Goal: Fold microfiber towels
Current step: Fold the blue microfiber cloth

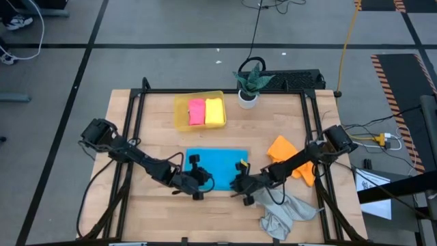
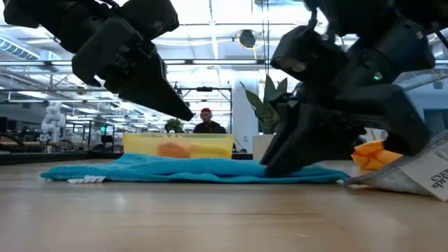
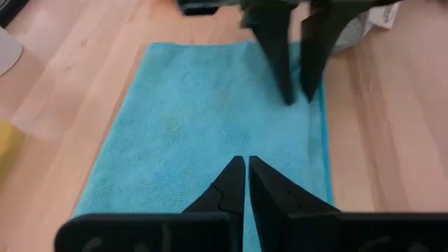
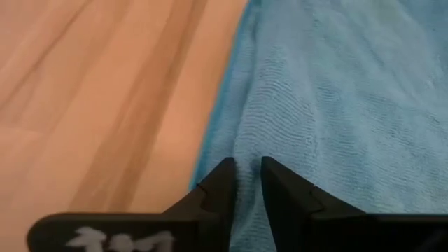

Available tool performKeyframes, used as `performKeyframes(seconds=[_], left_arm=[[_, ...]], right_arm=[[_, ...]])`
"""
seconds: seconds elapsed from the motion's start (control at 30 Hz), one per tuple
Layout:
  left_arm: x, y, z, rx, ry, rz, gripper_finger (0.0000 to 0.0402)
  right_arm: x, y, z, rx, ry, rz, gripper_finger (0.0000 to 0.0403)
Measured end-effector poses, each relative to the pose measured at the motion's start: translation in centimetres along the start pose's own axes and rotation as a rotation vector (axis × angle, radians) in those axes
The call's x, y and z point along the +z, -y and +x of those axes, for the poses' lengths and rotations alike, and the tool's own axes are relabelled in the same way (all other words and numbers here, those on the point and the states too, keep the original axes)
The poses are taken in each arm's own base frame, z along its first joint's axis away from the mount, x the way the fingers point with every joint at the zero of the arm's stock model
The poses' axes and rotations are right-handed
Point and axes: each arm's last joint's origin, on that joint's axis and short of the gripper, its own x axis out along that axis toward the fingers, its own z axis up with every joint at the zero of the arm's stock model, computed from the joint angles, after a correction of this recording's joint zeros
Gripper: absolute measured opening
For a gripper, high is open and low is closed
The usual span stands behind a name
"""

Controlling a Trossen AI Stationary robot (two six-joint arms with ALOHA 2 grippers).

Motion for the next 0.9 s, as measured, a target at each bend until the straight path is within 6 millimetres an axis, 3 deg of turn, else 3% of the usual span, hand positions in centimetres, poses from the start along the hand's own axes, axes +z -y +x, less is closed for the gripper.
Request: performKeyframes(seconds=[0.17,0.43,0.67,0.9], left_arm=[[0.6,0.9,-0.5,-0.025,0.080,0.090,0.0014],[1.4,2.1,-1.2,-0.052,0.185,0.202,0.0015],[1.4,2.0,-1.2,-0.011,0.189,0.236,0.0020],[1.0,2.3,-0.2,-0.277,0.191,0.482,0.0037]], right_arm=[[0.1,0.2,0.1,-0.006,0.006,0.015,0.0060],[0.4,0.3,-0.3,-0.004,0.019,0.077,0.0004],[1.7,0.6,-1.7,0.006,0.076,0.199,0.0008],[1.8,0.7,-1.9,0.009,0.078,0.241,0.0003]])
